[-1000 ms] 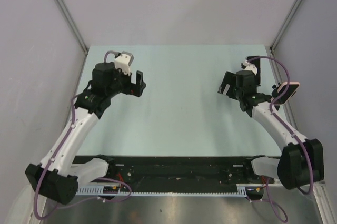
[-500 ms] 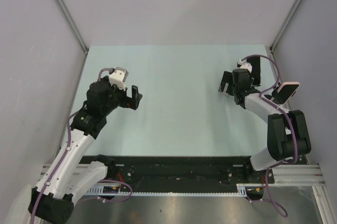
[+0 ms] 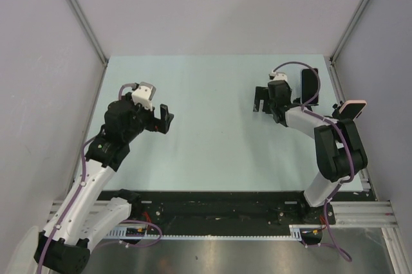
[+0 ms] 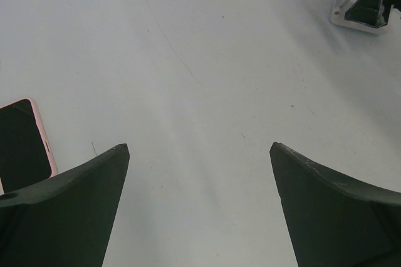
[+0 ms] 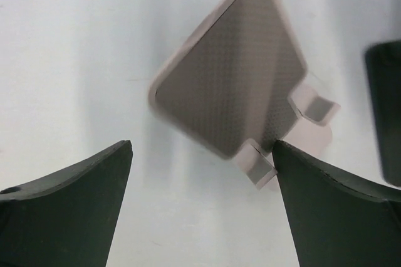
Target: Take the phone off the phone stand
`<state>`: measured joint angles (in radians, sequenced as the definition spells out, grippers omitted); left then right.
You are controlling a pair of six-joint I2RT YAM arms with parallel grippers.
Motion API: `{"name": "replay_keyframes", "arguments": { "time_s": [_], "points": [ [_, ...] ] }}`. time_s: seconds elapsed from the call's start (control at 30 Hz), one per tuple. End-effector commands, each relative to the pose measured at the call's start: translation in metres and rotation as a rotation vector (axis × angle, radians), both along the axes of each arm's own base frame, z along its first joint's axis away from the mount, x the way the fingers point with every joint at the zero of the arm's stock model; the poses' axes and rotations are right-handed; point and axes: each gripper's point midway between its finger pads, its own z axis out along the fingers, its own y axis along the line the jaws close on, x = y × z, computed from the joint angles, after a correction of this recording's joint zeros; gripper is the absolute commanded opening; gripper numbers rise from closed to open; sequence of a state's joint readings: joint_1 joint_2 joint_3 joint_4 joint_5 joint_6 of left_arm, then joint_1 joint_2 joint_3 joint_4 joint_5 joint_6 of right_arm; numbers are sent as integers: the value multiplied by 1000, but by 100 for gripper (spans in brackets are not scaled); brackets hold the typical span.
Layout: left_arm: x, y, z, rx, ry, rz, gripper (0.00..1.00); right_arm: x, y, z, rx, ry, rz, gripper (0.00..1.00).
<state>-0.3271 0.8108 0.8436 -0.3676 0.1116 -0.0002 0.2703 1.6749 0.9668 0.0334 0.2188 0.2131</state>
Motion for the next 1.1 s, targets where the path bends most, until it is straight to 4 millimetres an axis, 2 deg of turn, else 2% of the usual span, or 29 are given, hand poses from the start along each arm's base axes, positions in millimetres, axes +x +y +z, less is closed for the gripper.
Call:
{"name": "replay_keyframes", "arguments": {
  "time_s": [0.0, 0.1, 0.17, 0.23, 0.47, 0.53, 0.7, 0.8, 0.83, 0.93, 1.03, 1.07],
  "points": [
    [2, -2, 6, -4, -36, -9, 100, 22, 64, 33, 102, -84, 160, 99],
    [3, -1, 5, 0, -32, -5, 100, 21, 94, 42, 137, -82, 246, 98],
    [3, -2, 4, 2, -32, -7, 100, 19, 104, 49, 137, -83, 275, 97],
    [3, -1, 3, 3, -29, -6, 100, 17, 104, 54, 131, -84, 280, 98],
    [3, -4, 3, -4, -26, -21, 100, -8, 67, 47, 3, 17, 233, 95],
    [2, -5, 3, -7, -25, -25, 100, -13, 51, 48, -35, 10, 185, 95],
    [2, -5, 4, -8, -28, -26, 100, -16, 30, 54, -37, -52, 74, 95],
    [1, -6, 4, -10, -27, -27, 100, -9, 24, 49, -51, -74, 27, 97],
    [2, -6, 5, -11, -28, -27, 100, -1, 22, 46, -46, -90, 15, 97],
    [2, -5, 4, -9, -29, -21, 100, 19, 28, 56, -3, -178, 4, 98],
    [2, -4, 3, -5, -27, -17, 100, 34, 31, 58, 15, -232, -14, 100],
    [2, -4, 3, -5, -27, -16, 100, 38, 27, 51, 4, -231, -41, 100]
  ]
}}
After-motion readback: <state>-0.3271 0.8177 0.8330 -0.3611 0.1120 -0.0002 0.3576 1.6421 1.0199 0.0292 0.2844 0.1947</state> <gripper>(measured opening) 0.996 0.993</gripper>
